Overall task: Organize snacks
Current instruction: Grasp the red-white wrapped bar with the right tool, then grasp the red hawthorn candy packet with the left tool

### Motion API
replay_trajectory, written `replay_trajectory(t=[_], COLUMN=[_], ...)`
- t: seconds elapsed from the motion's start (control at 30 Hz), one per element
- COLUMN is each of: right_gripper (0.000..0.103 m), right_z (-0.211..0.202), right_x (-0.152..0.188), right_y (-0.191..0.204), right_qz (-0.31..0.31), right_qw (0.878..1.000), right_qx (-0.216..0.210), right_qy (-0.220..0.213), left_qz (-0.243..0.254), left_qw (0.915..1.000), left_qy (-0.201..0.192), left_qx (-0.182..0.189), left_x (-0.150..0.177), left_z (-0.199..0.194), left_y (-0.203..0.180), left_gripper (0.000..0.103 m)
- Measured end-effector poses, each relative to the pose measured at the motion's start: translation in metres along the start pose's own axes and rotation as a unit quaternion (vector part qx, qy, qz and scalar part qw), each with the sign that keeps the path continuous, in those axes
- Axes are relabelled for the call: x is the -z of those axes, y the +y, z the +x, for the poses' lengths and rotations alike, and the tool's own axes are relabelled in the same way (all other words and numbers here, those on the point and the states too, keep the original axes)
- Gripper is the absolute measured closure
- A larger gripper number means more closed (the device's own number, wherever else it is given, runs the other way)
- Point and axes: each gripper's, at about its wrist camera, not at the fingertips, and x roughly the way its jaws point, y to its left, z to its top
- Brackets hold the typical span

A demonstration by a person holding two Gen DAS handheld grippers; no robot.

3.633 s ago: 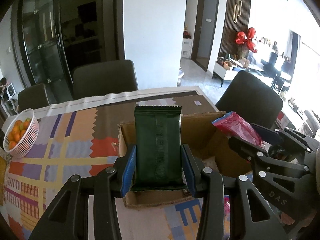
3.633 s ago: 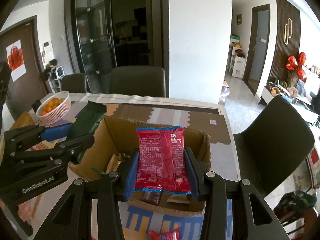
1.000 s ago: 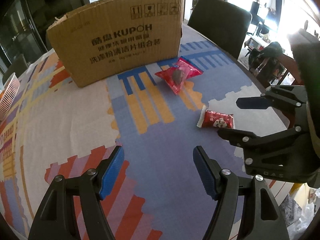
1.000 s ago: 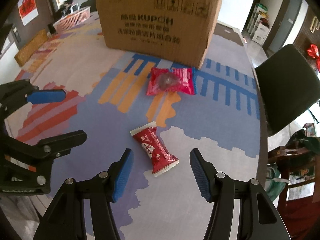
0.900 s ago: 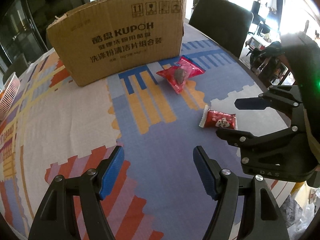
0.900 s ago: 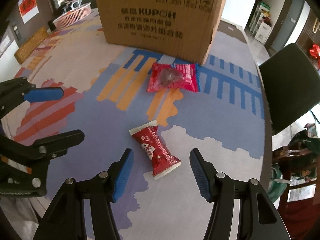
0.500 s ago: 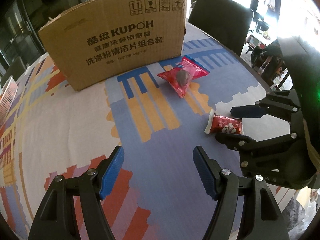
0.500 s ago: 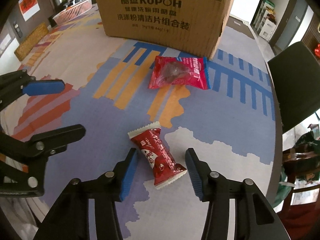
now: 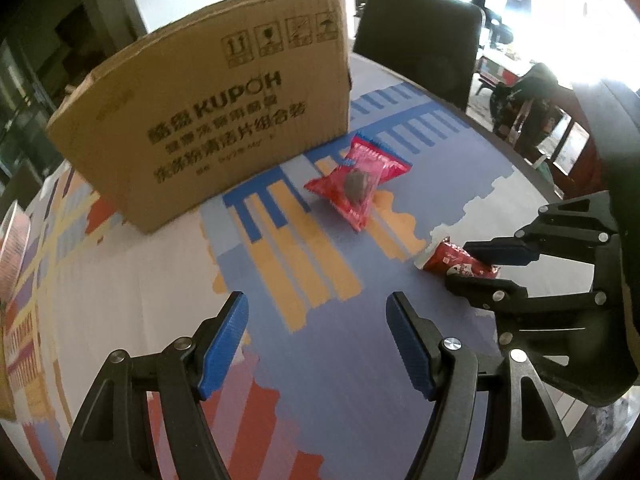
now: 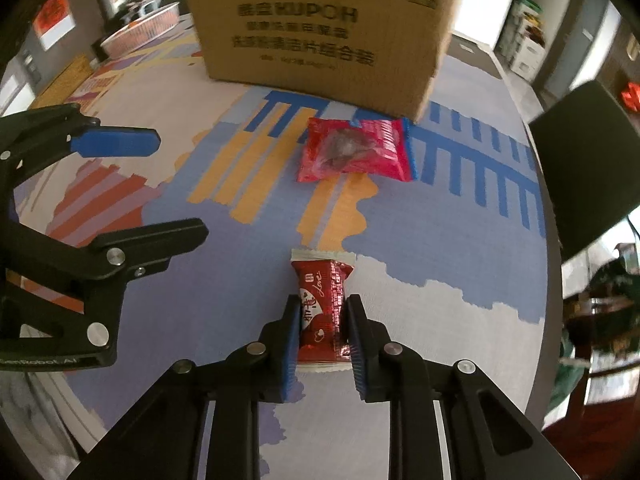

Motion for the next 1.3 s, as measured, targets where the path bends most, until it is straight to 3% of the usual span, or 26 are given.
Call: replay_trajectory(t=[0.2,0.3,0.43,0.53,0.6,0.87,1.13,1.3], right_gripper=[0.082,0.089,0.089,0.080,0.079,0.079,0.080,0.080], right_z=[-0.015,-0.021,-0.017,-0.015,-0.013,0.001,-0.004,-0.008], right_x=[0.000,-0.001,0.000,0.002,0.003,0.001,-0.002,-0.006], right_y=[-0.018,-0.026,-0.028,-0.028,-0.028,-0.030,-0.041,-0.052], right_qz=[0.085,0.124,0.128,0.112,0.098,0.085,0.128,0.169], right_qw=[0.995,0.991,0.990,0.993,0.995,0.996,0.991,0.985], right_qx=[0.022,0.015,-0.008,-0.007,0.000,-0.018,-0.010,-0.010], right_qy=[-0.036,-0.055,-0.050,-0.041,-0.036,-0.002,-0.026,-0.039], left_qz=[0.056,0.081,0.121,0.147,0.157,0.160,0.157,0.161], left_qw=[0.9983,0.9966,0.9925,0.9890,0.9874,0.9867,0.9867,0.9864], left_qy=[-0.014,-0.010,-0.010,-0.014,-0.012,0.008,0.008,0.014], left_qx=[0.014,0.012,0.015,0.010,0.016,0.028,0.041,0.031], left_x=[-0.028,-0.043,-0.052,-0.054,-0.055,-0.067,-0.082,-0.095], left_z=[0.005,0.012,0.014,0.014,0.016,0.036,0.046,0.060], left_y=[0.000,-0.004,-0.015,-0.022,-0.025,-0.024,-0.026,-0.029], left_gripper=[0.032,0.032,0.032,0.032,0.032,0.032,0.032,0.032])
